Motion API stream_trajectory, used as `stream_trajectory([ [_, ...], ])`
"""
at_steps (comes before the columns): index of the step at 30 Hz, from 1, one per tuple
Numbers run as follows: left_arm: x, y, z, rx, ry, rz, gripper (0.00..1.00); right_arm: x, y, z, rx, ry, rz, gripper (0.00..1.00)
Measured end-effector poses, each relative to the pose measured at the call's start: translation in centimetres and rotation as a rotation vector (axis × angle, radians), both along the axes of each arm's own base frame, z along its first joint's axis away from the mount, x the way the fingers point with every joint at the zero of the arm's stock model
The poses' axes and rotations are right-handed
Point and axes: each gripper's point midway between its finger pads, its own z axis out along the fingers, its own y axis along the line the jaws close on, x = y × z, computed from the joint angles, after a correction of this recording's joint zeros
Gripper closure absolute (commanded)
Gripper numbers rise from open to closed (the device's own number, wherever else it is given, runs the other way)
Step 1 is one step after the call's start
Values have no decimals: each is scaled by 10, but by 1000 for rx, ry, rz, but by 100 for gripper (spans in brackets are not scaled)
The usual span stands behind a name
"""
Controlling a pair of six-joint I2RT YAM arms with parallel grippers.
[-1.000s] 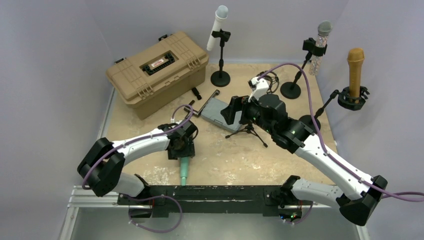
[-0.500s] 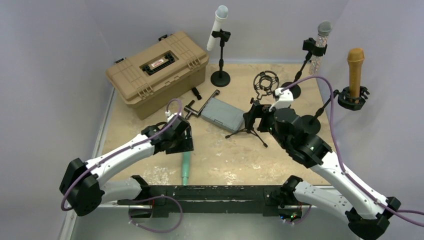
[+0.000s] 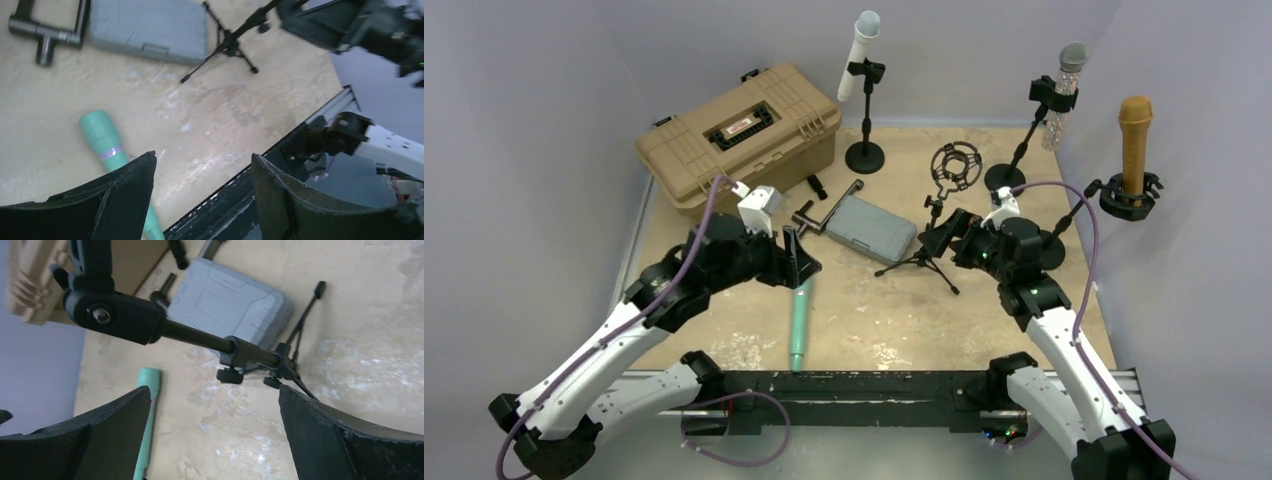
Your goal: Remove the microphone from the stand
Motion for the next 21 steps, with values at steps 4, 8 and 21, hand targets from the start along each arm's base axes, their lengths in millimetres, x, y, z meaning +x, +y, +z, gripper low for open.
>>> stream_trajectory([
  [4,-8,-11,78,-99,-176,-131,32,8,7,3,134,-32,45,11],
  [8,-21,-8,134,-150,-341,-215,31,8,11,-10,223,1,65,24],
  [21,-26,6,124,-81,-512,-269,30,9,25,-32,381,50,108,63],
])
